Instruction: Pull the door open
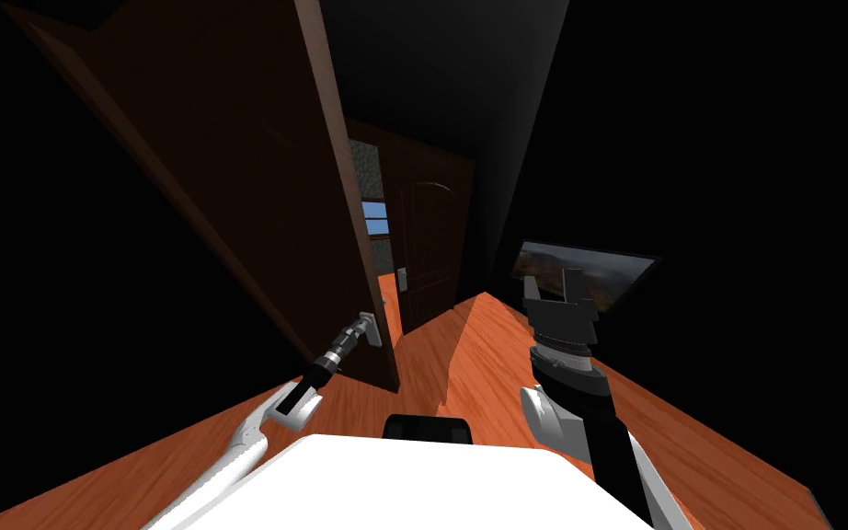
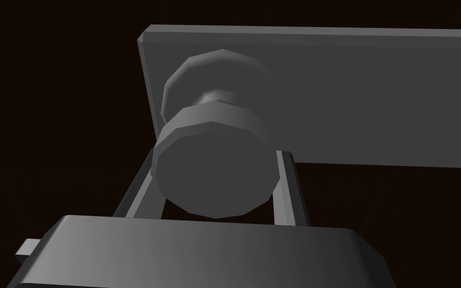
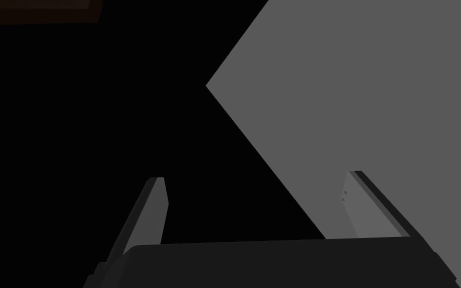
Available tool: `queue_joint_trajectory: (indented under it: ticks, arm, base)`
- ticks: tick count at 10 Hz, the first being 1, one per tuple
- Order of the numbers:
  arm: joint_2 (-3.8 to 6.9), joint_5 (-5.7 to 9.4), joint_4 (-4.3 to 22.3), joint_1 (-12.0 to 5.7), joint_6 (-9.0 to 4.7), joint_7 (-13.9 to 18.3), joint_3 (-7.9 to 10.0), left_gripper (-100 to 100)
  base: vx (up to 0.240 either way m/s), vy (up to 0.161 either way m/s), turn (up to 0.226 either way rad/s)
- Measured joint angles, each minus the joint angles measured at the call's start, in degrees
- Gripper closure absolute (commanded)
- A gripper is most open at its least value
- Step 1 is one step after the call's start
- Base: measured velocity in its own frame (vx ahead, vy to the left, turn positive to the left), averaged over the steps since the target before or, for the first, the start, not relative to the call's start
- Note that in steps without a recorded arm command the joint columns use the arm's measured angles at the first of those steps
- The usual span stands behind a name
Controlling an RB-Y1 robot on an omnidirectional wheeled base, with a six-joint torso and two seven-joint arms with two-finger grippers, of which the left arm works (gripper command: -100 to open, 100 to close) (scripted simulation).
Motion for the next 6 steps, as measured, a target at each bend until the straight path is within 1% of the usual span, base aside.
queue_joint_trajectory:
  ticks: [2, 3, 4, 6]
  arm:
    - [1.53, 0.06, -0.3, 0.7, -1.81, 1.0, -0.46, 100]
    - [2.12, 0.01, -0.6, 1.31, -2.46, 1.4, -0.87, 100]
    - [2.88, -0.04, -0.4, 1.74, -3.36, 1.9, -1.45, 100]
    - [3.9, -0.1, 0.2, 2.3, -5.29, 2.8, -2.2, 100]
  base:
    - [-0.212, 0.124, -0.131]
    - [-0.157, 0.125, -0.115]
    - [-0.148, 0.102, -0.103]
    - [-0.158, 0.102, -0.109]
